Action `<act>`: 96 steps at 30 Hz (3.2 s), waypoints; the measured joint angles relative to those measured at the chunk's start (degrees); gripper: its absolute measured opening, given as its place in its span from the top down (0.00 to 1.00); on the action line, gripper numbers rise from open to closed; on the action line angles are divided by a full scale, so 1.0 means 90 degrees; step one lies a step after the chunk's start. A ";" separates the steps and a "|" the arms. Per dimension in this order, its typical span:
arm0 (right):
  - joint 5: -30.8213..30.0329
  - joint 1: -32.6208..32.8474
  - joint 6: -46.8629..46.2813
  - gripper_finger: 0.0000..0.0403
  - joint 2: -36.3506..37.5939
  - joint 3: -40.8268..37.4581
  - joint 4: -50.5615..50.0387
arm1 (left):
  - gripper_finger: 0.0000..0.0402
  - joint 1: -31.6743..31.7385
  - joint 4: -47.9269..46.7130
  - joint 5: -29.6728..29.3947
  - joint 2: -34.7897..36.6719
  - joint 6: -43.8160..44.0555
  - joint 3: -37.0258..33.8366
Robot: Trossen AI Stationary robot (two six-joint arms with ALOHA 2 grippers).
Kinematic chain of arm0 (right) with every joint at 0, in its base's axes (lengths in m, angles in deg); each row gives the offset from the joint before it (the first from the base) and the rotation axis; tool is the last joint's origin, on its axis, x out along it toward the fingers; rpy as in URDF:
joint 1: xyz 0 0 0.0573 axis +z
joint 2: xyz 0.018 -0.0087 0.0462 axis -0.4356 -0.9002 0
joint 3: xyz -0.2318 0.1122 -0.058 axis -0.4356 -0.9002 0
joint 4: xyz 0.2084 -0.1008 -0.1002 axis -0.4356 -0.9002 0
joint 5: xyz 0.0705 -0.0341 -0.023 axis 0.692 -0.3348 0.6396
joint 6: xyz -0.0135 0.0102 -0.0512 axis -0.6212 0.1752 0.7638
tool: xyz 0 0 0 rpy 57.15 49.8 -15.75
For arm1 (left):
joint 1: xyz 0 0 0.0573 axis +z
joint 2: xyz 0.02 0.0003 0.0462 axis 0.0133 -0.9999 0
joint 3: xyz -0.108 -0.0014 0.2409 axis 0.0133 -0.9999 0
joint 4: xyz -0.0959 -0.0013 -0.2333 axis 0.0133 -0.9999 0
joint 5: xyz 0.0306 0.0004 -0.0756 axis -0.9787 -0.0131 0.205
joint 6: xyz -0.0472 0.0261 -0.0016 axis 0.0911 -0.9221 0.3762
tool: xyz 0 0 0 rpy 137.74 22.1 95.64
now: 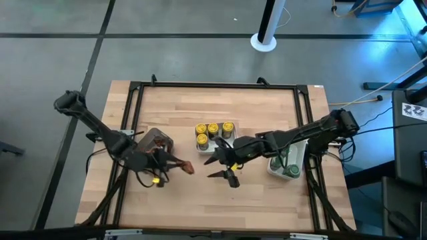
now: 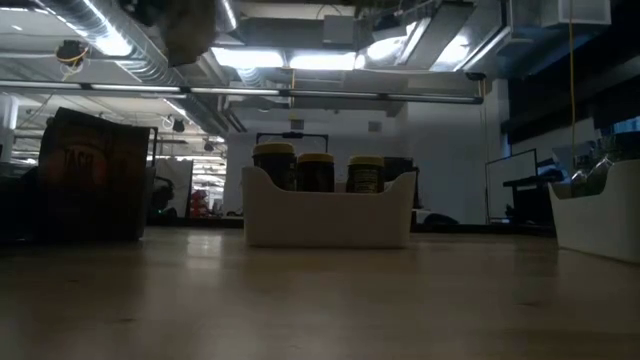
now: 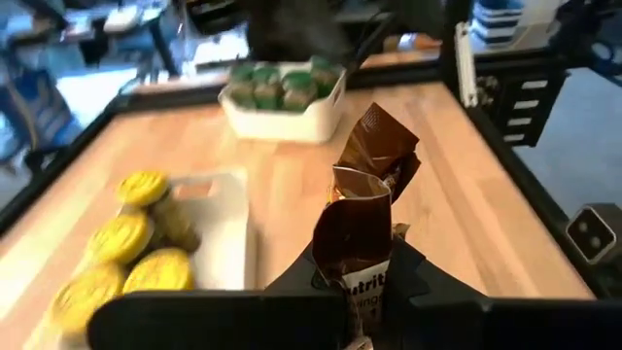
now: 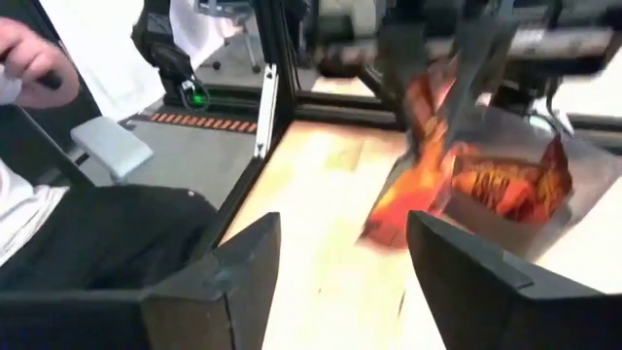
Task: Sort spices by type
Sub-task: Put the orange seasoning pack into the black bin, then adjust the black bin
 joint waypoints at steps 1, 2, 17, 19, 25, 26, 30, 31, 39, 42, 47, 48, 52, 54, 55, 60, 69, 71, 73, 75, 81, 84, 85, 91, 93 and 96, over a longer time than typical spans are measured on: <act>0.0000 0.0000 -0.0067 0.44 -0.0013 0.0000 -0.0053 | 0.98 -0.0024 -0.0339 -0.0053 0.0196 0.0224 0.0000; 0.0000 0.0000 -0.0184 0.44 -0.0025 0.0000 -0.0121 | 0.98 -0.0055 -0.0679 -0.0094 0.0381 0.0453 0.0000; -0.1002 0.0364 -0.0543 0.45 -0.0044 -0.0418 -0.0453 | 0.99 -0.0119 -0.6084 -0.0244 0.0793 0.3555 0.1921; -0.1064 0.0428 -0.0542 0.45 -0.0044 -0.0440 -0.0462 | 0.99 -0.0119 -0.7003 -0.0242 0.0578 0.4162 0.2296; -0.1112 0.0561 -0.0562 0.45 -0.0044 -0.0440 -0.0491 | 1.00 -0.0119 -0.9166 -0.0089 0.0054 0.6077 0.2835; -0.1127 0.0599 -0.0566 0.45 -0.0044 -0.0440 -0.0490 | 0.99 -0.0119 -0.9276 -0.0057 -0.0003 0.6240 0.2795; -0.1408 0.0775 -0.0571 0.45 -0.0044 -0.0440 -0.0494 | 0.99 -0.0116 -0.9355 0.0045 -0.0194 0.6782 0.2506; -0.1467 0.0815 -0.0570 0.45 -0.0044 -0.0440 -0.0496 | 0.99 -0.0116 -0.9349 0.0139 -0.0232 0.6891 0.2420; -0.1964 0.1095 -0.0576 0.45 -0.0044 -0.0440 -0.0590 | 0.99 -0.0118 -0.9283 0.0870 -0.0315 0.7125 0.1866; -0.2133 0.1097 -0.0634 0.45 -0.0044 -0.0440 -0.0674 | 0.98 -0.0116 -0.9077 0.0842 -0.0318 0.7219 0.1418; -0.2322 0.1078 -0.0703 0.45 -0.0044 -0.0440 -0.0693 | 0.98 -0.0114 -0.8903 0.0326 -0.0325 0.8050 0.0687; -0.2359 0.1078 -0.0702 0.45 -0.0044 -0.0440 -0.0691 | 0.98 -0.0114 -0.8883 0.0261 -0.0325 0.8197 0.0579; -0.2504 0.1078 -0.0702 0.45 -0.0044 -0.0440 -0.0682 | 0.98 -0.0114 -0.8638 -0.0005 -0.0325 0.8595 0.0244; -0.2596 0.1078 -0.0697 0.45 -0.0044 -0.0440 -0.0656 | 0.98 -0.0106 -0.8433 -0.0236 -0.0325 0.8628 0.0122; -0.2661 0.1078 -0.0678 0.45 -0.0044 -0.0440 -0.0656 | 0.98 -0.0106 -0.8318 -0.0370 -0.0325 0.8614 0.0063; -0.2892 0.1078 -0.0678 0.45 -0.0046 -0.0440 -0.0655 | 0.98 -0.0024 -0.7979 -0.0477 -0.0325 0.8606 -0.0216; -0.2892 0.1078 -0.0690 0.45 -0.0106 -0.0440 -0.0611 | 0.98 0.0096 -0.7217 -0.0472 -0.0323 0.8407 -0.0620; -0.2885 0.1078 -0.0690 0.45 -0.0153 -0.0444 -0.0666 | 0.98 0.0129 -0.7227 -0.0408 -0.0323 0.8421 -0.0636; -0.2888 0.1078 -0.0698 0.45 -0.0222 -0.0437 -0.0606 | 0.98 0.0164 -0.7273 -0.0342 -0.0323 0.8473 -0.0638; -0.2892 0.1078 -0.0699 0.45 -0.0299 -0.0437 -0.0653 | 0.98 0.0199 -0.7294 -0.0322 -0.0322 0.8467 -0.0639; -0.2892 0.1078 -0.0698 0.45 -0.0364 -0.0440 -0.0620 | 0.88 0.0272 -0.7325 -0.0104 -0.0321 0.8323 -0.0639; -0.2890 0.1078 -0.0698 0.45 -0.0364 -0.0440 -0.0608 | 0.78 0.0274 -0.7356 -0.0054 -0.0320 0.8321 -0.0634; -0.2892 0.1078 -0.0698 0.45 -0.0364 -0.0440 -0.0589 | 0.74 0.0285 -0.7428 -0.0016 -0.0320 0.8342 -0.0610; -0.2891 0.1078 -0.0698 0.45 -0.0364 -0.0440 -0.0610 | 0.60 0.0292 -0.8259 0.0070 -0.0211 0.8159 0.0012; -0.2891 0.1078 -0.0698 0.45 -0.0364 -0.0440 -0.0610 | 0.59 0.0292 -0.8485 0.0068 -0.0137 0.7955 0.0342; -0.2895 0.1078 -0.0695 0.45 -0.0364 -0.0440 -0.0608 | 0.58 0.0292 -0.8710 0.0068 -0.0044 0.7734 0.0847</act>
